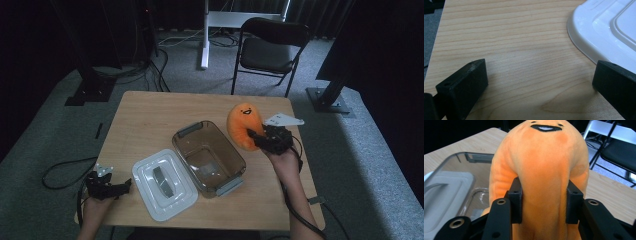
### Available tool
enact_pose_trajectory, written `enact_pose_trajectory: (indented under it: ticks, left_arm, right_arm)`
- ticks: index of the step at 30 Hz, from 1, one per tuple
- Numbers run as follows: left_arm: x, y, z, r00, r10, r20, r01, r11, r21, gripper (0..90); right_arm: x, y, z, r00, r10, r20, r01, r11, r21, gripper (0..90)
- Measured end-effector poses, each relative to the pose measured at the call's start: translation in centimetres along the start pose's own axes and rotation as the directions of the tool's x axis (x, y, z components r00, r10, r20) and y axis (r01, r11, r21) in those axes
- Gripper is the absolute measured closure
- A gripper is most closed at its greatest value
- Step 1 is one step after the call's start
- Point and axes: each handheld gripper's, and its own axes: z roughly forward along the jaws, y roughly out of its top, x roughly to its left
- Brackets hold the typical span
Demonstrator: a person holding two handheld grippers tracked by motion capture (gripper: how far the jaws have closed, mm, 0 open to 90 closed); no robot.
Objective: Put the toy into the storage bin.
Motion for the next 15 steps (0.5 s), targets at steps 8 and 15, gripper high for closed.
enact_pose_trajectory:
  ticks: [8,15]
  left_arm:
    - [0.0,0.0,0.0,1.0,0.001,0.0,-0.001,1.0,0.0,0.3]
    - [0.0,0.0,0.0,1.0,0.0,0.0,0.0,1.0,0.0,0.3]
  right_arm:
    - [1.5,1.0,0.4,0.9984,-0.034,-0.044,0.034,0.999,-0.011,59.5]
    - [2.9,1.5,1.4,0.9951,-0.063,-0.076,0.062,0.998,-0.012,59.4]
